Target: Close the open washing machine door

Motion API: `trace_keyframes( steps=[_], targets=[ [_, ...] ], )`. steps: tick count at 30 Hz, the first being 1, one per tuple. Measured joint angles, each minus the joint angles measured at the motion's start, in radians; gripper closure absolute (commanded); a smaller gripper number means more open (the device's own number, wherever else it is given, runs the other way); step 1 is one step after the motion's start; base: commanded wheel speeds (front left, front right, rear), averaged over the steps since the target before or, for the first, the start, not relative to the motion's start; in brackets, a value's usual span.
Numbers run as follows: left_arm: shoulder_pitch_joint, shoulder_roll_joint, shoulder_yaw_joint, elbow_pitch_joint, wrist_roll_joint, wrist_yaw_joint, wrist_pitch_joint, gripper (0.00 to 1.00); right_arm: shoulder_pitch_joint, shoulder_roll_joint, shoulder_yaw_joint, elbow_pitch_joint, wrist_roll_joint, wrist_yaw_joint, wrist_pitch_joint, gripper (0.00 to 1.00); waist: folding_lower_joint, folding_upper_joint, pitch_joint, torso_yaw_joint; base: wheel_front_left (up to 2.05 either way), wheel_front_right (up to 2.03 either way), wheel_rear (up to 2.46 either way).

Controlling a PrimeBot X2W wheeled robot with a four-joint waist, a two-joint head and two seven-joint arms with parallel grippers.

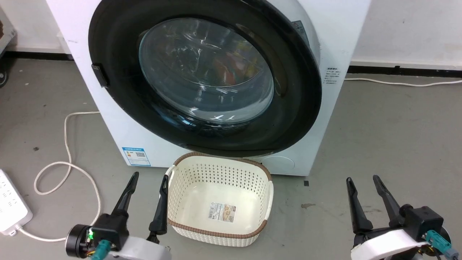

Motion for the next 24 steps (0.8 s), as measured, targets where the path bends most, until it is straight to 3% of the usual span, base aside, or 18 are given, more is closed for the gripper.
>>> trace_keyframes(
  steps=[6, 7, 8, 9, 15, 24],
  targets=[
    [0.026, -0.012, -0.003, -0.011, 0.053, 0.018, 0.000, 0.00, 0.002, 0.000, 0.011, 0.005, 0.000, 0.000, 0.000, 0.00, 0.0000, 0.0000, 0.008, 0.012, 0.00, 0.00, 0.00],
    [0.027, -0.013, -0.005, -0.010, 0.059, 0.018, 0.000, 0.00, 0.002, -0.002, 0.018, 0.007, 0.000, 0.000, 0.000, 0.57, -0.0001, 0.0000, 0.011, 0.015, 0.00, 0.00, 0.00],
    [0.027, -0.013, -0.007, -0.009, 0.061, 0.018, 0.000, 0.00, 0.002, -0.006, 0.029, 0.006, 0.000, 0.000, 0.000, 0.57, 0.0000, 0.0000, 0.016, 0.018, 0.00, 0.00, 0.00],
    [0.027, -0.014, -0.009, -0.010, 0.061, 0.018, 0.000, 0.00, 0.002, -0.012, 0.040, 0.005, 0.000, 0.000, 0.000, 1.00, 0.0000, 0.0000, 0.022, 0.021, 0.00, 0.00, 0.00],
    [0.009, -0.025, -0.028, -0.016, 0.058, 0.021, 0.000, 0.00, -0.035, -0.092, 0.136, -0.003, 0.031, 0.000, 0.000, 1.00, 0.0001, 0.0000, 0.073, 0.054, 0.00, 0.00, 0.00],
    [-0.066, -0.030, -0.049, -0.042, 0.058, 0.035, 0.000, 0.00, -0.326, -0.318, 0.329, 0.029, 0.156, 0.000, 0.000, 1.00, 0.0003, 0.0000, 0.208, 0.114, 0.00, 0.00, 0.00]
  ],
)
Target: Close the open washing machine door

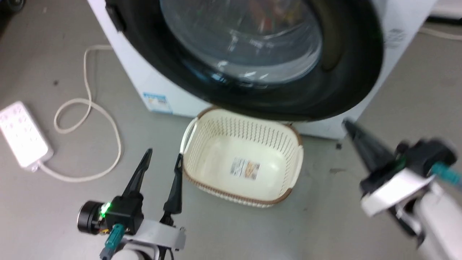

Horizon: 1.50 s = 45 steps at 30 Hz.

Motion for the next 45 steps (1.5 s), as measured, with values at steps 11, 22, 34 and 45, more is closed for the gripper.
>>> trace_keyframes(
  steps=[11, 22, 34, 45],
  targets=[
    [-0.067, -0.002, -0.053, -0.031, -0.026, 0.048, 0.000, 0.00, -0.358, -0.174, 0.116, 0.164, 0.198, 0.000, 0.000, 1.00, 0.0001, 0.0000, 0.155, 0.080, 0.00, 0.00, 0.00],
    [-0.102, -0.003, -0.108, -0.039, -0.044, 0.081, 0.000, 0.00, -0.546, -0.221, 0.182, 0.349, 0.350, 0.002, 0.000, 1.00, -0.0001, 0.0000, 0.209, 0.123, 0.00, 0.00, 0.00],
    [-0.116, -0.003, -0.117, -0.037, -0.044, 0.089, 0.000, 0.00, -0.642, -0.167, 0.184, 0.491, 0.395, 0.020, 0.000, 1.00, -0.0002, 0.0000, 0.220, 0.124, 0.00, 0.00, 0.00],
    [-0.111, -0.003, -0.094, -0.015, -0.046, 0.079, 0.000, 0.00, -0.533, -0.152, 0.088, 0.432, 0.325, 0.010, 0.000, 0.00, -0.0002, 0.0000, 0.116, 0.100, 0.00, 0.00, 0.00]
  ],
)
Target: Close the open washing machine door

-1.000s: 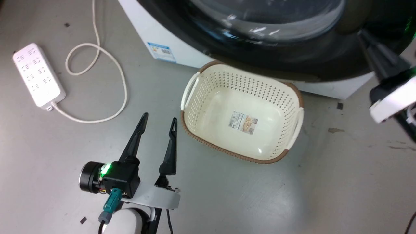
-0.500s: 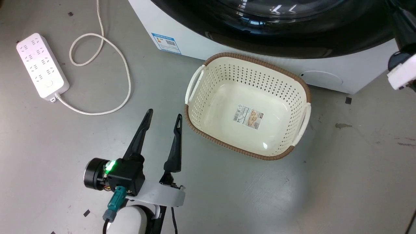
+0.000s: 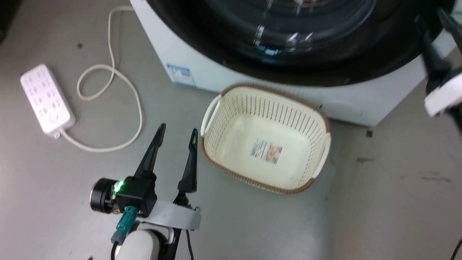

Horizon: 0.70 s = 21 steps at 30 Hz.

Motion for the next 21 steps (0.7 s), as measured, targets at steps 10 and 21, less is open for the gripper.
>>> trace_keyframes(
  steps=[10, 21],
  targets=[
    [0.068, 0.000, 0.038, 0.055, 0.022, -0.030, 0.000, 0.00, 0.342, 0.134, -0.230, -0.194, -0.167, -0.008, 0.000, 0.00, -0.0002, 0.0000, -0.175, -0.058, 0.00, 0.00, 0.00],
    [0.142, -0.001, 0.085, 0.109, 0.006, -0.071, 0.000, 0.00, 0.746, 0.391, -0.465, -0.434, -0.372, -0.008, 0.000, 0.00, -0.0003, 0.0000, -0.329, -0.127, 0.00, 0.00, 0.00]
  ],
)
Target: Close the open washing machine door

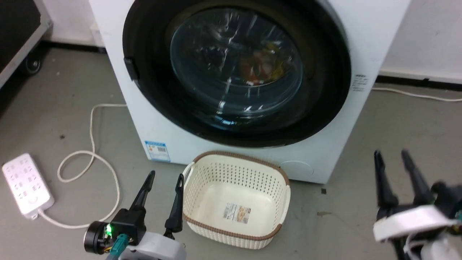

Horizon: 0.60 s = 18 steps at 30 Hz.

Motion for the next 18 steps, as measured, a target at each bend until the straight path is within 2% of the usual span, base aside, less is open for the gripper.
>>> trace_keyframes(
  steps=[2, 9, 18],
  targets=[
    [0.006, 0.000, 0.000, 0.009, -0.004, -0.008, 0.000, 0.00, 0.045, 0.036, -0.023, -0.031, -0.031, 0.000, 0.000, 0.00, 0.0001, 0.0000, -0.012, -0.011, 0.00, 0.00, 0.00],
    [0.011, 0.000, 0.001, 0.030, -0.002, -0.017, 0.000, 0.00, 0.144, 0.082, -0.063, -0.093, -0.183, 0.000, 0.000, 0.00, 0.0003, 0.0000, -0.031, -0.032, 0.00, 0.00, 0.00],
    [0.011, 0.000, -0.001, 0.032, 0.011, -0.016, 0.000, 0.00, 0.173, 0.092, -0.066, -0.096, -0.203, 0.000, 0.000, 0.00, 0.0004, 0.0000, -0.032, -0.046, 0.00, 0.00, 0.00]
  ],
)
